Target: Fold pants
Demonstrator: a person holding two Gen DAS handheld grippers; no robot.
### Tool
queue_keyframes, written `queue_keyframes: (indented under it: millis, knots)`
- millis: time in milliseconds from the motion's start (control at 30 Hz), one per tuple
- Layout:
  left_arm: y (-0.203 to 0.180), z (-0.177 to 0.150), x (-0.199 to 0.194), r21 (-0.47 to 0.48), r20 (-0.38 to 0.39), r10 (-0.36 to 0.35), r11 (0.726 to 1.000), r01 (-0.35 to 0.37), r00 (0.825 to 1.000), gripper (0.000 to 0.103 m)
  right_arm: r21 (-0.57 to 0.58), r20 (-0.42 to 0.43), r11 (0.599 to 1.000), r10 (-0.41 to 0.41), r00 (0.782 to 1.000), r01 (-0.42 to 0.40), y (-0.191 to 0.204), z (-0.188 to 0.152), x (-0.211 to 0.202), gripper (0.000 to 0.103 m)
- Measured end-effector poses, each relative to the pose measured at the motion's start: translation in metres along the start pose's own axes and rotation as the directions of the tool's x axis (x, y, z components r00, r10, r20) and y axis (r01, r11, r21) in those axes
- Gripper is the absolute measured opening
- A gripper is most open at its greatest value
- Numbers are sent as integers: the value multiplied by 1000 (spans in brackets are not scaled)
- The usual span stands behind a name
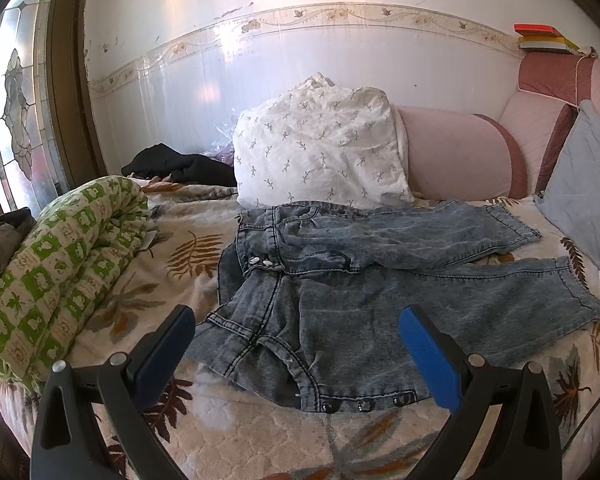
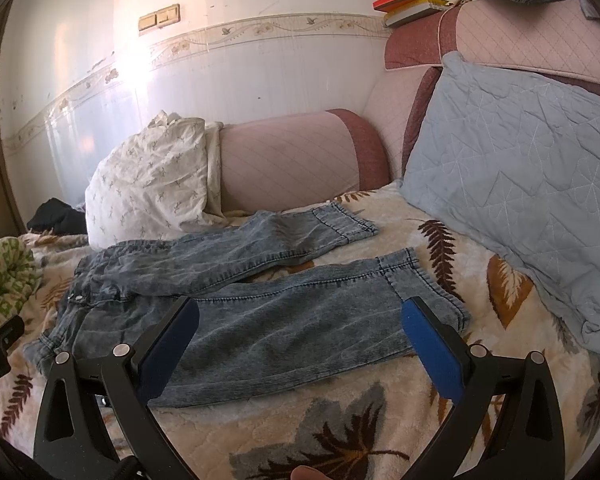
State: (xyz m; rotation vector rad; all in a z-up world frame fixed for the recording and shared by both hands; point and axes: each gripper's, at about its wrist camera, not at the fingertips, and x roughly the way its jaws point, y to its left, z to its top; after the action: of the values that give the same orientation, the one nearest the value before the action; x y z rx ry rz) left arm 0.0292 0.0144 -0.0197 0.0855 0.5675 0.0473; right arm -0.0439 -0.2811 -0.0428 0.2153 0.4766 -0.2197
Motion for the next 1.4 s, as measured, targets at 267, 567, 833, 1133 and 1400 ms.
queue_keyframes:
  millis: [267,567,833,1133,1400]
  knots:
    - [7,-1,6,2,-20,-14,1000,14,1000,103,2,-6,1000,-1,1000,1,-1,0,1,102]
    - [23,-1,26,-14,-60,39,999,-40,997,103,64,-27,998,-2,1000,3,-17,4,9,102]
    - [24,-1,26,-13,-53,41,999,-42,998,103,44,-27,999,7,1000,-6,-15,3,7,102]
    - [31,5,27,-17,-50,33,999,-33,998,103,31,-42,1000,4,999,-2,-12,2,13,102]
    - [81,76,96,11,-171,-69,997,72,983,103,23,-117,997,79,990,-76,-26,35,44,102]
